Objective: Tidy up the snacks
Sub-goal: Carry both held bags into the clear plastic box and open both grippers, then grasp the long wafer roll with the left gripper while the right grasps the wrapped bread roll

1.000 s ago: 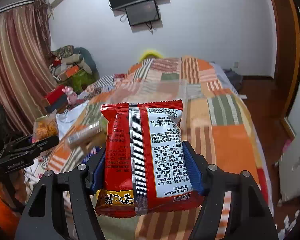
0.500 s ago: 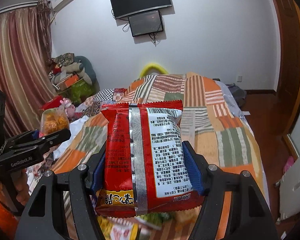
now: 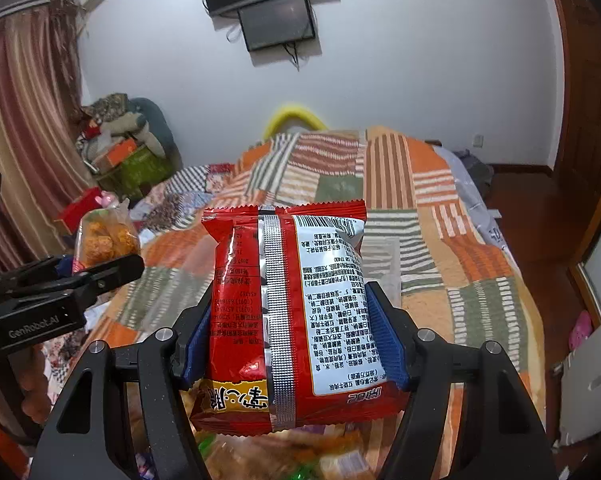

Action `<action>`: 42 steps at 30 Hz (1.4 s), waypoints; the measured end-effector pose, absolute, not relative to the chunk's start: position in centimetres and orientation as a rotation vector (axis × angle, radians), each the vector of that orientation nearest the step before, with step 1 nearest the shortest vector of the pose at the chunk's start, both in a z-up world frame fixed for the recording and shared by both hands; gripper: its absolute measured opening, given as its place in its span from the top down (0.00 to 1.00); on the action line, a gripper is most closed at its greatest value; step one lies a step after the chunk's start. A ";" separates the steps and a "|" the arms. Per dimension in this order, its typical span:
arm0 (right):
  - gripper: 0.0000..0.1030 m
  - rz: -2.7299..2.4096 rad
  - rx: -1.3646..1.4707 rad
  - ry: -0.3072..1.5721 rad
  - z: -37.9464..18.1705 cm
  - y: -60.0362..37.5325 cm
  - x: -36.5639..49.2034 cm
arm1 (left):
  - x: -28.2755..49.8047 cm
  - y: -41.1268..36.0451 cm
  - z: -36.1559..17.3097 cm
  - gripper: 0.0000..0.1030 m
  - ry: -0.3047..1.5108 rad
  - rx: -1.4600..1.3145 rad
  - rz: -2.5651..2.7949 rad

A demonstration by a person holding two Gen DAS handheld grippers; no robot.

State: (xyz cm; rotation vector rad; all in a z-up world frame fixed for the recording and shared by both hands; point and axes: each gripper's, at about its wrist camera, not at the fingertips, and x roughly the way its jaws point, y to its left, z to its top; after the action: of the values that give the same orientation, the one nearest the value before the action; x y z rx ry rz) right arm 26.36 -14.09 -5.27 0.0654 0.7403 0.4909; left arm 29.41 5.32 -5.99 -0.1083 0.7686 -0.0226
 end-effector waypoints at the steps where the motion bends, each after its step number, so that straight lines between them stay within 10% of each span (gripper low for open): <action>1: 0.36 0.487 0.062 0.753 -5.6 -13.9 26.9 | 30.4 5.6 -6.5 0.38 0.797 -0.114 -0.024; 17: 0.28 0.459 -0.016 0.860 -7.9 -12.0 30.1 | 35.4 6.8 -10.7 0.23 0.946 -0.133 -0.010; 42: 0.23 0.460 -0.030 0.881 -8.5 -18.6 20.3 | 19.6 5.8 -9.8 0.17 0.885 -0.023 -0.081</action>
State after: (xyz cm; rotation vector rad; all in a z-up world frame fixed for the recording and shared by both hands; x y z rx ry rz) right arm 20.29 -18.64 -8.48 -0.0301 0.8809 0.4605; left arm 19.62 5.82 -9.82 -0.0226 0.8846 -0.0810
